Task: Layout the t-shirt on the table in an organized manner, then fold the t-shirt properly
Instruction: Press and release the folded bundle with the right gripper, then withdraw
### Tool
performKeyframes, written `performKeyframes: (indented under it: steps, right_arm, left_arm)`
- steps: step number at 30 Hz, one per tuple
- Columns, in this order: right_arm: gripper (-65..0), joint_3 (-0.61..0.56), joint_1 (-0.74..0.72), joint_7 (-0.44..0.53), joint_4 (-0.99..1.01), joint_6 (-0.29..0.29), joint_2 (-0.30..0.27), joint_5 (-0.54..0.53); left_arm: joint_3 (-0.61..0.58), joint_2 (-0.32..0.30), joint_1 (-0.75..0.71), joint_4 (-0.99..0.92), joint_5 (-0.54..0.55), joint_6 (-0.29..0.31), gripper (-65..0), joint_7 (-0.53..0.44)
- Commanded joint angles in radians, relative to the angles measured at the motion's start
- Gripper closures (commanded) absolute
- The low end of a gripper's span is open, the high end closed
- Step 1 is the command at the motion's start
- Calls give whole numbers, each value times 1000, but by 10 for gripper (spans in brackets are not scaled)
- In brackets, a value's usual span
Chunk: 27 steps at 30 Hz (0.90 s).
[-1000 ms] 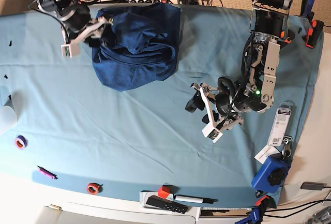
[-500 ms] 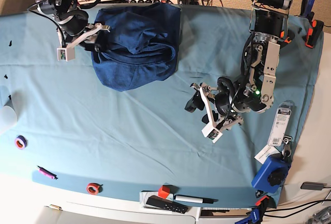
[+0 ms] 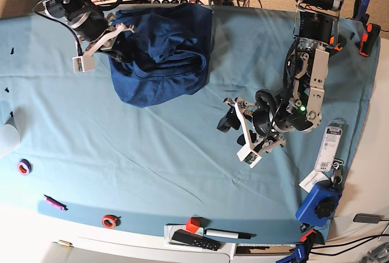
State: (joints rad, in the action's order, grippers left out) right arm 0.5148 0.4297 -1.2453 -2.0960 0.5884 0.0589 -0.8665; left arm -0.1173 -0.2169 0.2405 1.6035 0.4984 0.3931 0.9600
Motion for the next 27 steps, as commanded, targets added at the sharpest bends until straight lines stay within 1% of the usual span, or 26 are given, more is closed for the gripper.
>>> performKeyframes:
  steps: [1, 7, 10, 13, 15, 19, 22, 25, 26, 27]
  right_arm:
    - [0, 2, 0, 10, -17, 17, 5, -45]
    - [0, -11, 0, -26, -17, 75, 50, -171]
    - [0, -67, 0, -31, -17, 91, 52, -188]
    - [0, -158, 0, -30, -17, 93, 52, -187]
    - [0, -225, 0, -30, -17, 93, 52, -173]
    - [0, -336, 0, -29, -17, 92, 52, -97]
    - [0, -380, 0, -30, -17, 92, 52, -57]
    - [0, -391, 0, -42, -17, 90, 52, -25]
    - [-27, -389, 0, -50, -17, 90, 51, -21]
    - [-103, -389, 0, -55, -17, 88, 51, -16]
  left_arm:
    - [3, -2, 23, 16, 11, 0, -362, -26]
    - [3, -2, 23, 16, 11, 0, -362, -30]
    - [3, -2, 23, 16, 11, 0, -362, -40]
    - [3, -2, 23, 16, 11, 0, -362, -40]
    - [3, -2, 23, 16, 11, 0, -362, -40]
    - [3, -2, 23, 16, 11, 0, -362, -40]
    - [3, -2, 23, 16, 11, 0, -362, -40]
    - [3, -2, 23, 16, 11, 0, -362, -40]
    - [3, -2, 23, 16, 11, 0, -362, -40]
    - [3, -2, 23, 16, 11, 0, -362, -40]
